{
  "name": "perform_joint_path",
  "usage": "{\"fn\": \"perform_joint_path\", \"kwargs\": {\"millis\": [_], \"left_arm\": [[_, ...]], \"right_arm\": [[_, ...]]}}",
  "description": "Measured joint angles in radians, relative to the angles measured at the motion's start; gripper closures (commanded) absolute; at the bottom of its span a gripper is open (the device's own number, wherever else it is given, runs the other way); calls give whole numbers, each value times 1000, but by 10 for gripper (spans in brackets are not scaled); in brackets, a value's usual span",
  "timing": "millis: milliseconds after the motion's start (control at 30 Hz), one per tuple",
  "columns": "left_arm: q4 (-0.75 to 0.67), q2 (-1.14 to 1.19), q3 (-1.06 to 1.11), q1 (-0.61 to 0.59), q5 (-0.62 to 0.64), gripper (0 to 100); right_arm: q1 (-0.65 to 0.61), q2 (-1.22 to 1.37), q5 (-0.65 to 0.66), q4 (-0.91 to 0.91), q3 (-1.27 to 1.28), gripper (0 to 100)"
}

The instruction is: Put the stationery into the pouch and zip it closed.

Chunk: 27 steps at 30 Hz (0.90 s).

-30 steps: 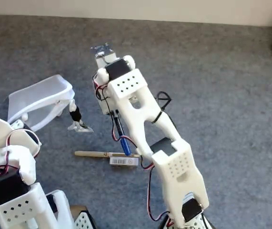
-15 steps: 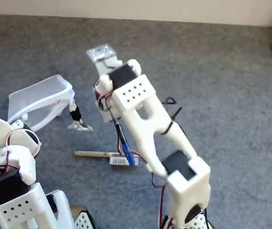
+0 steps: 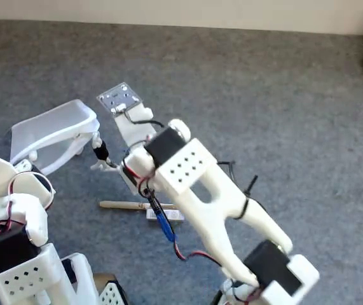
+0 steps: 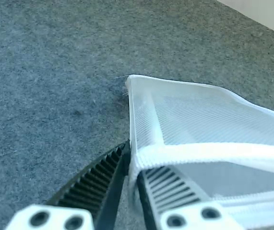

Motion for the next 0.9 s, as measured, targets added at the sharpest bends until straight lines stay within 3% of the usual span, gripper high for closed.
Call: {"fn": "perform_joint_path", "kwargs": {"millis": [300, 900], "left_arm": [[0, 0, 0, 0, 0, 986], [0, 0, 0, 38, 0, 986]], "right_arm": [[-49, -244, 0, -264, 281, 995], [-63, -684, 0, -977, 891, 995]]}}
